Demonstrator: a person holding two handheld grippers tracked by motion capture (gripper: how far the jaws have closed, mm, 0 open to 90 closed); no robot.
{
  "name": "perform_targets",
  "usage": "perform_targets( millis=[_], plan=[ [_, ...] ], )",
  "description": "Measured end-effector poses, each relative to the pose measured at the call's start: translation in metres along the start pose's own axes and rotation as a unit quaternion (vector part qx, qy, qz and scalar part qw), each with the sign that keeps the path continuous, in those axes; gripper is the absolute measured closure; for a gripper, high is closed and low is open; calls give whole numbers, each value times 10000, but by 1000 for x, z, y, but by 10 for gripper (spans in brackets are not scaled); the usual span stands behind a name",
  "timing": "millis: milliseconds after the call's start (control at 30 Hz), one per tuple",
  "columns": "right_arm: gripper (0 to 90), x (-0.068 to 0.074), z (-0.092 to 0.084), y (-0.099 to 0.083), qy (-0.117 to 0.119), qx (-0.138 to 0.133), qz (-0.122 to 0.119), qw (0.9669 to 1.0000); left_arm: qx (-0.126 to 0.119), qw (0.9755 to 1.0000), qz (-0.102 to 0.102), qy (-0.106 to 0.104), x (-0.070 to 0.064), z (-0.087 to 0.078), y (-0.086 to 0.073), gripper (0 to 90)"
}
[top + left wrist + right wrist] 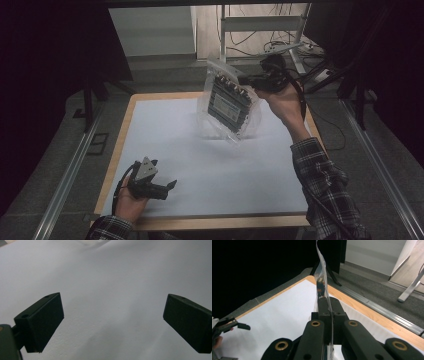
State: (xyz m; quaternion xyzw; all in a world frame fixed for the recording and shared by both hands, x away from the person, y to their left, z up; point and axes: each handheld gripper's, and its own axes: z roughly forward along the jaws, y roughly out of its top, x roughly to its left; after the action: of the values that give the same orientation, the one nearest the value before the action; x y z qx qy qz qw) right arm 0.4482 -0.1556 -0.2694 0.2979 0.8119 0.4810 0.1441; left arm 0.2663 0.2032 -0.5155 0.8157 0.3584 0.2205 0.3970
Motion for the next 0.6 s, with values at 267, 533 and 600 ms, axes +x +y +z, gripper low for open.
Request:
perform_targets(
  millis=[267, 533, 600],
  plan=[
    [887, -15, 11, 7, -94, 7, 23, 10000, -2, 10000, 2, 12, 0, 0, 0, 28],
    [887, -29, 25, 17, -146, 3, 3, 9999, -7, 10000, -26, 3, 1, 0, -1, 28],
    [887, -32, 28, 18, -161, -9, 6, 9999, -7, 10000, -24, -3, 1, 0, -1, 28]
  ],
)
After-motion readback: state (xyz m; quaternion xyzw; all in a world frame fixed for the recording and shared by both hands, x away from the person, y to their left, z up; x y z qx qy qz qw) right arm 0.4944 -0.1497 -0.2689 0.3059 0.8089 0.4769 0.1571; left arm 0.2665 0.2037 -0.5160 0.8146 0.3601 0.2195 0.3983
